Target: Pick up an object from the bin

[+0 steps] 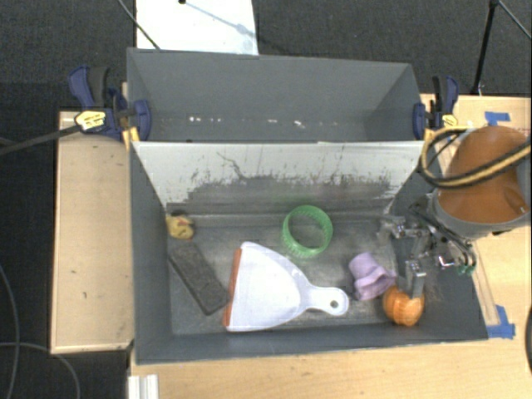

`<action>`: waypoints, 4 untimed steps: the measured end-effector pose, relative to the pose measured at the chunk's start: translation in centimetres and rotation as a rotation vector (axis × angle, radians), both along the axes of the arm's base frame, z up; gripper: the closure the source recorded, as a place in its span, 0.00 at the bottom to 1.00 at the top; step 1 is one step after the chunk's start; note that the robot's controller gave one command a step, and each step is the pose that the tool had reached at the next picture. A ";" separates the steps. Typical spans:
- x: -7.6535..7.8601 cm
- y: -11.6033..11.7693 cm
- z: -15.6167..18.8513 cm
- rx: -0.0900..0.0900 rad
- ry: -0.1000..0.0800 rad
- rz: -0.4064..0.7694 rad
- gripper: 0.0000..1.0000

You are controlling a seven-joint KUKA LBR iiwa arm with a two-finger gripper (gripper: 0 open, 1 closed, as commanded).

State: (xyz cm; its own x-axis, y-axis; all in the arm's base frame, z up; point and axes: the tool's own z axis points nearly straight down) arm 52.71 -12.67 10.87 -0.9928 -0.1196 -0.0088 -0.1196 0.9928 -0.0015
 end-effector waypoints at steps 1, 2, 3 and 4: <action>-1.4 0.7 0.8 0.002 0.003 -0.206 0.00; -0.9 2.4 -2.5 0.001 0.006 -0.124 0.00; -1.9 2.2 -3.7 0.003 0.005 -0.273 1.00; -1.9 2.2 -3.7 0.003 0.005 -0.272 1.00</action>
Offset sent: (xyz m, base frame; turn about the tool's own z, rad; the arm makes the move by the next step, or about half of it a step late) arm -0.0072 0.0302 -0.0387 0.0860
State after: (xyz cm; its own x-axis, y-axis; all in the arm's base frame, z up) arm 50.78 -10.44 7.21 -0.9884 0.1520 -0.0040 0.1520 0.9884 0.0018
